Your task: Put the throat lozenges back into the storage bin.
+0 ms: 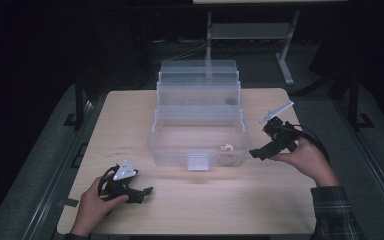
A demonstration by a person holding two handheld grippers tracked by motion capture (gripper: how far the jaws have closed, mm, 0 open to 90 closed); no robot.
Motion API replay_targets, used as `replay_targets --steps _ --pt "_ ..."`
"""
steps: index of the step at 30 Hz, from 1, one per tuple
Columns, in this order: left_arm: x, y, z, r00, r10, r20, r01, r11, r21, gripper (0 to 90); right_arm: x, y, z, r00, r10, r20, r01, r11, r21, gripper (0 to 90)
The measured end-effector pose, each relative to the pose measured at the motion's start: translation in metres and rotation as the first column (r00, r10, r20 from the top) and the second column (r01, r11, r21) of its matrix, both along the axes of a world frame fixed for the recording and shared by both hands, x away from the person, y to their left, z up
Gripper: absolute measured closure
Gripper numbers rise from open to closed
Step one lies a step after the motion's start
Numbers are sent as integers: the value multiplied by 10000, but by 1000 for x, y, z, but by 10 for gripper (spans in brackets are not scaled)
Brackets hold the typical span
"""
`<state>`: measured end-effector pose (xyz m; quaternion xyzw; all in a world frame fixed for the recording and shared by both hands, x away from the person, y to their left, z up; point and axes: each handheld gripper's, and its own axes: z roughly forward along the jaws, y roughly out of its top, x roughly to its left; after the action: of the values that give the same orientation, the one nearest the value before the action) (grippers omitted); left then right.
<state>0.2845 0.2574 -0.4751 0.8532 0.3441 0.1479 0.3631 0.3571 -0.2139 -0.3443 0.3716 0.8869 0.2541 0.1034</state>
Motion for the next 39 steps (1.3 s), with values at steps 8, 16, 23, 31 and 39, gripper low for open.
replay_targets --steps 8,16,23,31,39 --pt "0 0 0 10000 -5 -3 5 10000 -1 123 -13 -14 -13 9995 -249 170 247 9996 131 16" --pt "0 0 0 10000 -19 -3 19 10000 31 123 -27 -26 -29 9984 -513 243 505 9982 338 16" --pt "0 0 0 10000 -10 -19 10 10000 13 123 -36 -34 -39 9966 -782 253 773 9964 345 7" --pt "0 0 0 10000 -6 1 6 10000 -4 123 -47 -41 -53 9953 -940 224 930 9948 424 0" --pt "0 0 0 10000 -3 5 3 10000 -5 123 -57 -48 -67 9937 -1082 298 1063 9925 599 0"
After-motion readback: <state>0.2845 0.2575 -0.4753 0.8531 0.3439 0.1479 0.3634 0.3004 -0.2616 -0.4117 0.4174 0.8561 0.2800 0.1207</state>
